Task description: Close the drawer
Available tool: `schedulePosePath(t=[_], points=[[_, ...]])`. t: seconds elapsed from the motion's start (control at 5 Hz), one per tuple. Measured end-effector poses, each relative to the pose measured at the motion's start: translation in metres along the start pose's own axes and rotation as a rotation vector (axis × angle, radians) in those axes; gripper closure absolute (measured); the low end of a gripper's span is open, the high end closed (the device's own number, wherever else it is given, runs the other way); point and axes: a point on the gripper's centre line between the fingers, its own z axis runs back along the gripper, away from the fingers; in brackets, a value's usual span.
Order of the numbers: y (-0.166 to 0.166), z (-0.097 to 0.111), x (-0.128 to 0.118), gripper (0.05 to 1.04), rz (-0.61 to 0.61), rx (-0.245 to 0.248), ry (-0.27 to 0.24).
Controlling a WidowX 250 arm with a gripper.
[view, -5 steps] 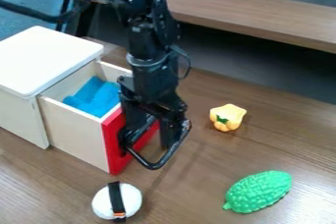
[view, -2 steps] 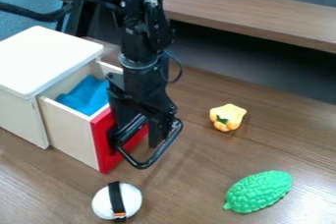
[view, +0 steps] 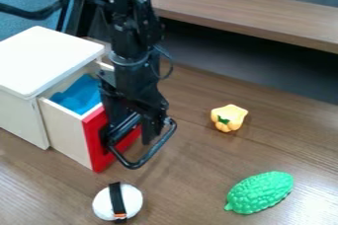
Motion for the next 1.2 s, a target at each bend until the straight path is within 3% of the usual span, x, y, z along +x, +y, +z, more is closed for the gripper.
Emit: schedulePosePath(t=[0.4, 1.2], points=[[0.011, 0.0, 0.001, 0.084, 0.015, 0.018, -0.015], [0.046, -0.013, 0.01, 0.084, 0.082, 0.06, 0.012]])
